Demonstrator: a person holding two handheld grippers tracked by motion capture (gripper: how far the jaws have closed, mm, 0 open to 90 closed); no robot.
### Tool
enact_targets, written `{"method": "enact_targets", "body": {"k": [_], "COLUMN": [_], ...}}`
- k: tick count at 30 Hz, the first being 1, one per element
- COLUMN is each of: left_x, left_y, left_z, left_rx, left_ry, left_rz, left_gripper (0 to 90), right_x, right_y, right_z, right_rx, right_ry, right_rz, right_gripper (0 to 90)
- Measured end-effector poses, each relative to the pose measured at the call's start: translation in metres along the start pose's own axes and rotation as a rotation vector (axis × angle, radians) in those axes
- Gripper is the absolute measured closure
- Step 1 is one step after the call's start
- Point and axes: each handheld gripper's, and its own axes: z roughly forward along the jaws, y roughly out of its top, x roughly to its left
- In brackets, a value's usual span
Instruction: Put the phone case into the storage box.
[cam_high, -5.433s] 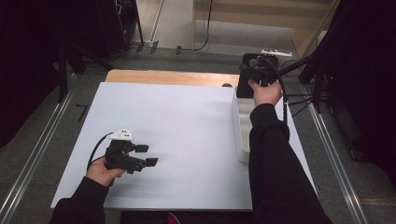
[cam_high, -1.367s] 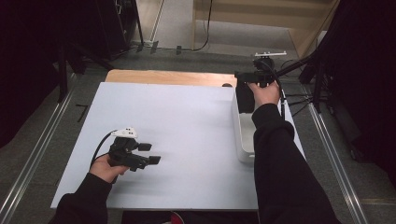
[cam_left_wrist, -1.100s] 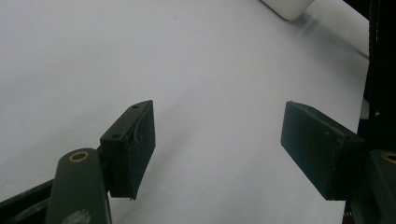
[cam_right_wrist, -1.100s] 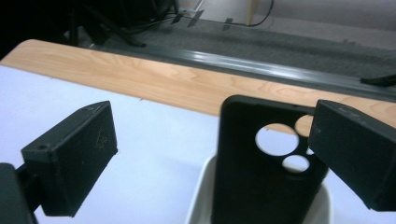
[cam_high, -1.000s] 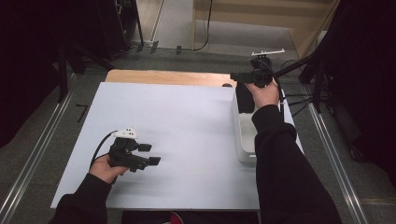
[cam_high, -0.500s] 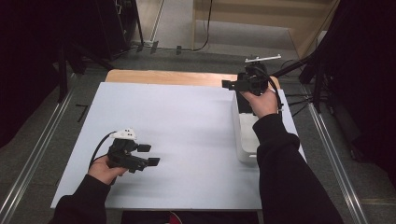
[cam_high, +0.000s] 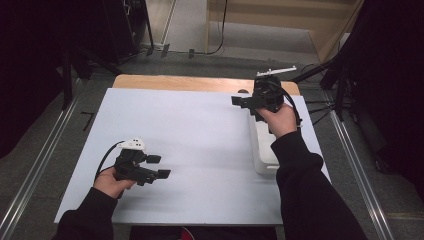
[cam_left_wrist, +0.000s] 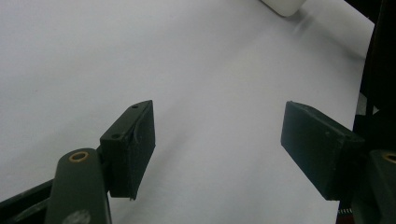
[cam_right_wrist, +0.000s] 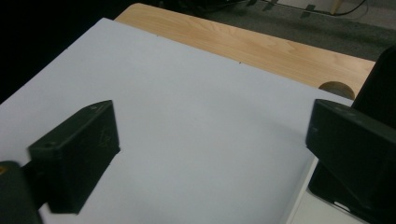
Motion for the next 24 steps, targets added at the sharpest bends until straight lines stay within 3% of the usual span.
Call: {"method": "enact_targets", "body": {"k": [5,11,14,20,24], "left_x": [0.000,0.000,0.000,-0.001,-0.001], "left_y": [0.000,0.000,0.000,0.000,0.000], "left_z": [0.000,0.000,0.000,0.000,0.000], "left_rx": [0.002,0.002,0.001,0.006,0.011], "left_ry": [-0.001,0.000,0.001,-0.003,-0.001], "left_rz": [-0.002,-0.001,-0.001,0.005,0.006], "left_gripper": [25.5,25.5,25.5,25.5,25.5], "right_x": [0.006,0.013,0.017,0.023,0.027], "right_y": [-0.006,-0.015,-0.019,-0.028,-0.035], "right_z": [-0.002,-0.005,-0.006,-0.009,-0.011], "right_rx": [0.009,0.028,0.040,0.051,0.049], "right_ry": [0.028,0.094,0.104,0.133,0.134], "right_rz": [-0.015,-0.024,-0.026,-0.027,-0.063], "right_gripper": [7.9,7.9,13.3,13.4,16.6]}}
